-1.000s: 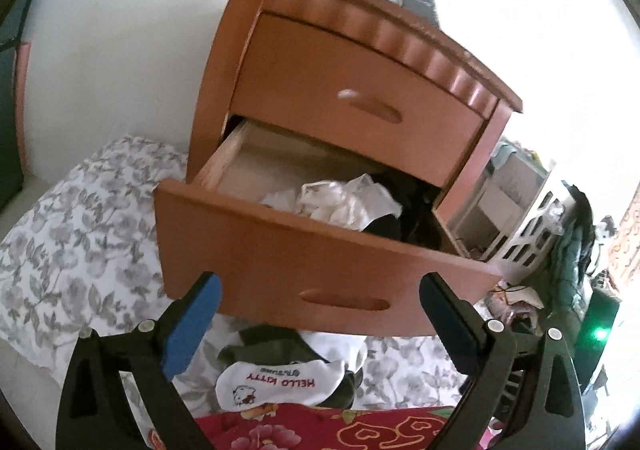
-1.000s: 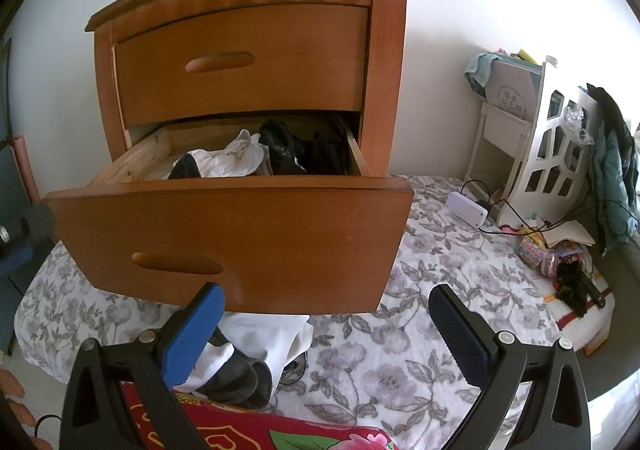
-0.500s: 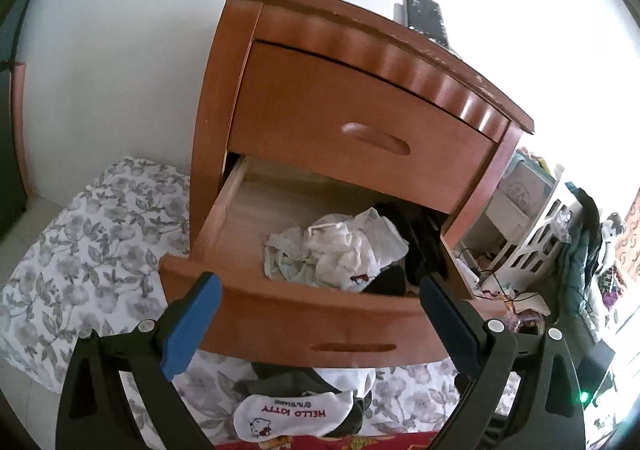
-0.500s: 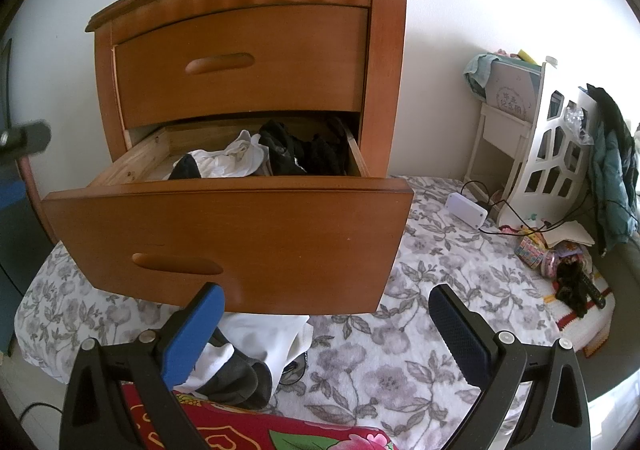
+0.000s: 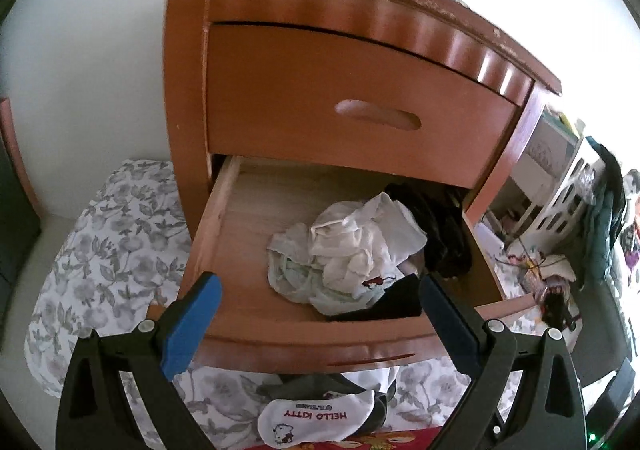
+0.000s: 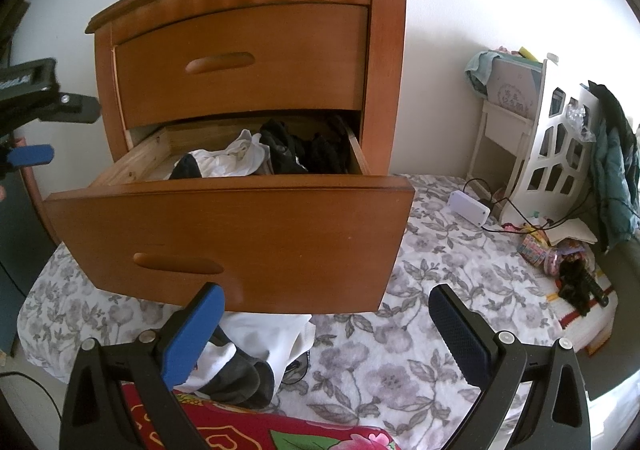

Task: Take underwear out of drawer
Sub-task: 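Reach the left tool into the drawer toward the white cloth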

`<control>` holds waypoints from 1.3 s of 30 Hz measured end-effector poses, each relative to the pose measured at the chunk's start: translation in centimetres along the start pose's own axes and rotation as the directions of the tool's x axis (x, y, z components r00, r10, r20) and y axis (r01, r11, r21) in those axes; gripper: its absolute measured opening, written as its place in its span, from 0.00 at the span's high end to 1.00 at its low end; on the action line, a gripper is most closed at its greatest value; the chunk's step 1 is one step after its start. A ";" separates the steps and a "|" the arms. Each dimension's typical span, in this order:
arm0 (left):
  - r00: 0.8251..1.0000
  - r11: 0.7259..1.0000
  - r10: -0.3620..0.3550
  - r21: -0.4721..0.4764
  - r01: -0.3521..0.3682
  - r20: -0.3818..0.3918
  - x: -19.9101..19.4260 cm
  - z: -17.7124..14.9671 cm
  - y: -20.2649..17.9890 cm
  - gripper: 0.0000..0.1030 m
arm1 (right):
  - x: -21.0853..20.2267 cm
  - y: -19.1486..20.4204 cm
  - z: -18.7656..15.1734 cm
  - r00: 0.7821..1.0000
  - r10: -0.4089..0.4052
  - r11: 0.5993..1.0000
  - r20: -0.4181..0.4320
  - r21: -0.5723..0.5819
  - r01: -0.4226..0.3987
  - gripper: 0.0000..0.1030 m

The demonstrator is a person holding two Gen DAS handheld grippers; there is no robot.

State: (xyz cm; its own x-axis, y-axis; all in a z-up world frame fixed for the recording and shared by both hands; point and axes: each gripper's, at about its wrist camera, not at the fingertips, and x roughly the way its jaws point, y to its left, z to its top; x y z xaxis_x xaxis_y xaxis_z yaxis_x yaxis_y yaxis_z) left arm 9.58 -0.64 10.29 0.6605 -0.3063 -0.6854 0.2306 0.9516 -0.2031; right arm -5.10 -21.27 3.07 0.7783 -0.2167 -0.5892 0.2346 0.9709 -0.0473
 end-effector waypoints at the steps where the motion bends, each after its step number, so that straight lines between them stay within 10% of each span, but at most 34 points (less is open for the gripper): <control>1: 1.000 1.000 -0.001 0.010 0.001 -0.011 0.2 0.3 -0.2 0.04 | 0.0 0.0 0.0 1.000 0.001 1.000 0.000 0.001 -0.001 0.00; 28: 0.935 0.998 0.015 -0.048 -0.034 -0.353 12.0 3.9 -2.2 0.05 | 0.7 -0.7 -0.1 0.998 0.047 0.998 -0.035 0.040 -0.045 0.00; 39: 0.910 0.997 0.037 -0.050 -0.064 -0.412 15.7 3.6 -2.5 0.22 | 1.1 -0.9 -0.2 0.996 0.065 0.997 -0.060 0.052 -0.062 0.00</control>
State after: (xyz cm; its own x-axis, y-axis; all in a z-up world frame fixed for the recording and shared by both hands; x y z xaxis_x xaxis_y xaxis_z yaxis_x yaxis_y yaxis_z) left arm 21.92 -7.93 2.54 0.3152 -0.2334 -0.9199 0.1517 0.9692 -0.1939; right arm -4.58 -22.40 2.29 0.7553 -0.1468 -0.6387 0.2162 0.9758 0.0314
